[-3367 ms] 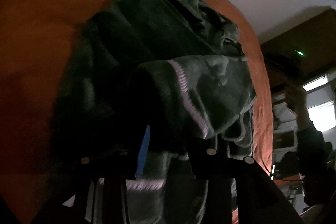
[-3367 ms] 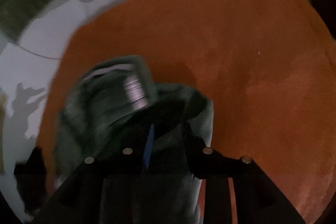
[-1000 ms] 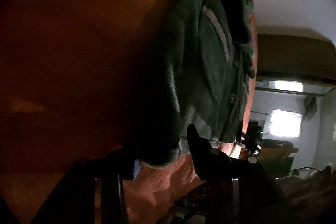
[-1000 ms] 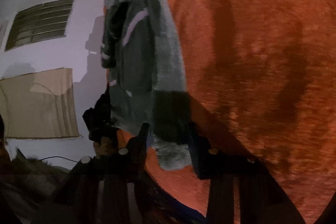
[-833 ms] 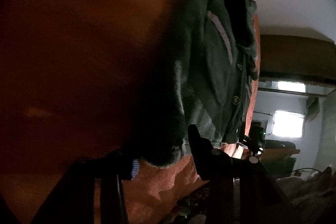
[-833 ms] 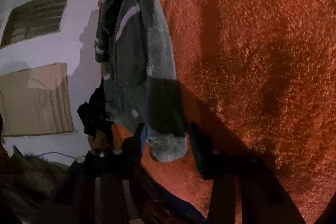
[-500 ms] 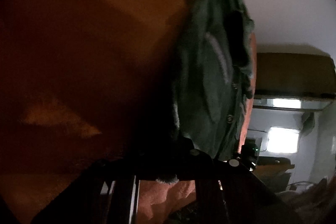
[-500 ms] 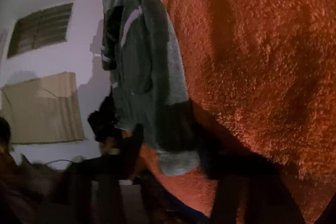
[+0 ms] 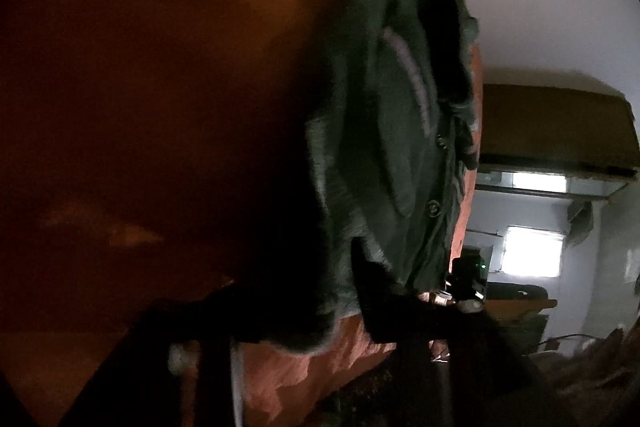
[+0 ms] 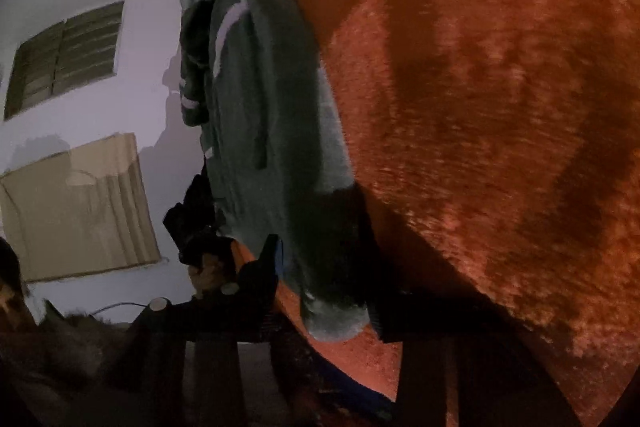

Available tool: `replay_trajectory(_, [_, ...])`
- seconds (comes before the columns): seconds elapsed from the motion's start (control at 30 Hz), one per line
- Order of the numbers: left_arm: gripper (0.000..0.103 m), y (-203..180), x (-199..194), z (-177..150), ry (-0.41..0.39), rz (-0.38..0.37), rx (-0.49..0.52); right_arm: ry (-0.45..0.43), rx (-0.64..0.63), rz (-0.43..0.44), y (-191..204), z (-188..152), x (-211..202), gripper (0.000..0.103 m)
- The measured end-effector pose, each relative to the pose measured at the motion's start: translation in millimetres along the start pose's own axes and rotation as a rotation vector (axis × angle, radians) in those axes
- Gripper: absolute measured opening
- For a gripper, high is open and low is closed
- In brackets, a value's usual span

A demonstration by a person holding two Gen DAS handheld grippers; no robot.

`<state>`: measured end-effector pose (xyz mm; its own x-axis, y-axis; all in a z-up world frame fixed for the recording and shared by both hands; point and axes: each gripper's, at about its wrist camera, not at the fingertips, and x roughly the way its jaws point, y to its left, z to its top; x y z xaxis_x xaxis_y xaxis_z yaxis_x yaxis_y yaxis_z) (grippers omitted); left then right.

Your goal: Fold clothes

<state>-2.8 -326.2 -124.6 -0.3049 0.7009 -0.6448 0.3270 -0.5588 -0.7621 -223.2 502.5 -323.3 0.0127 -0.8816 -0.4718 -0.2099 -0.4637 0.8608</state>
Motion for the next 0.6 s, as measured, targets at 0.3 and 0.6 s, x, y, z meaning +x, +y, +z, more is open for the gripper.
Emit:
replay_trajectory(0.3, [0.01, -88.3, -47.1, 26.7, -0.171, -0.227, 0.034, -0.076, 0.017, 0.152, 55.7, 12.9, -24.9, 0.011])
replay_trajectory(0.6, [0.01, -199.0, -46.2, 134.5, -0.23, -0.236, 0.046, -0.149, -0.131, 0.188, 185.0, 109.1, -64.1, 0.011])
